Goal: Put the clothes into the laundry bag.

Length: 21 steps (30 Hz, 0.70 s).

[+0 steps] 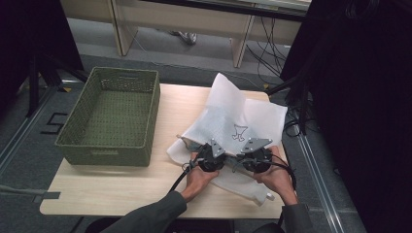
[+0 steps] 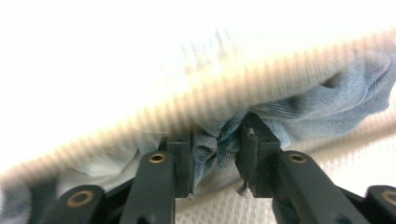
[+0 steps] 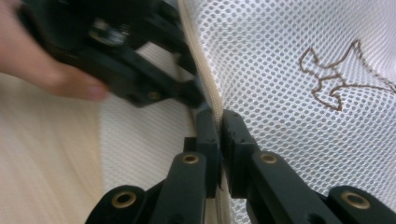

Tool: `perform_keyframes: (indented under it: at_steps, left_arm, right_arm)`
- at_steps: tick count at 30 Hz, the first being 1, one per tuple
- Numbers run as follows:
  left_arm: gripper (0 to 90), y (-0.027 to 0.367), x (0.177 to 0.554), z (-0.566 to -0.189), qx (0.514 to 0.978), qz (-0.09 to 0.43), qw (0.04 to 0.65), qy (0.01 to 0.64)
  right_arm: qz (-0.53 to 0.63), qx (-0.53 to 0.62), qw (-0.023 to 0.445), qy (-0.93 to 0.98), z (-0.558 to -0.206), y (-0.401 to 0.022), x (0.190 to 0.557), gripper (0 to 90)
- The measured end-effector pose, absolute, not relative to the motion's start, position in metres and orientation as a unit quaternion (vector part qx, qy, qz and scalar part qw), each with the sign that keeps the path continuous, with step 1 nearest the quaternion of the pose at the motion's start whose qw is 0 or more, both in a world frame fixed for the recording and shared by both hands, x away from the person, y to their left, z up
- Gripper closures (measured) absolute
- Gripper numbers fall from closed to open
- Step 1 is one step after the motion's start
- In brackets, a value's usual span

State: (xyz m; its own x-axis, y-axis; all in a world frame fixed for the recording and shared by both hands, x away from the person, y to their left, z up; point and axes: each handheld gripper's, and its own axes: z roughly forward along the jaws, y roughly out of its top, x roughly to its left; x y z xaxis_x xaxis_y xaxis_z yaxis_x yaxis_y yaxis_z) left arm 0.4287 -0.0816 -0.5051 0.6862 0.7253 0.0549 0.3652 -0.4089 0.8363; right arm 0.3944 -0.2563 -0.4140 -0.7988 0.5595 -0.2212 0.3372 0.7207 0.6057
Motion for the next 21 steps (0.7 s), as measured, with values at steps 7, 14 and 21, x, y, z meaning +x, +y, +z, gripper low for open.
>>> perform_keyframes:
  at_steps: [7, 14, 21]
  left_arm:
    - [69.7, -0.091, 0.444, -0.506, 0.769, 0.225, 0.466, 0.375]
    - [46.9, -0.072, 0.437, -0.508, 0.8, 0.186, 0.443, 0.358]
    - [32.2, -0.041, 0.423, -0.502, 0.811, 0.174, 0.43, 0.357]
  right_arm:
    - [0.288, 0.242, 0.175, 0.91, -0.414, -0.249, 0.394, 87.4]
    - [0.282, 0.271, 0.138, 0.91, -0.435, -0.251, 0.4, 87.0]
    - [0.271, 0.284, 0.129, 0.911, -0.45, -0.25, 0.407, 86.5]
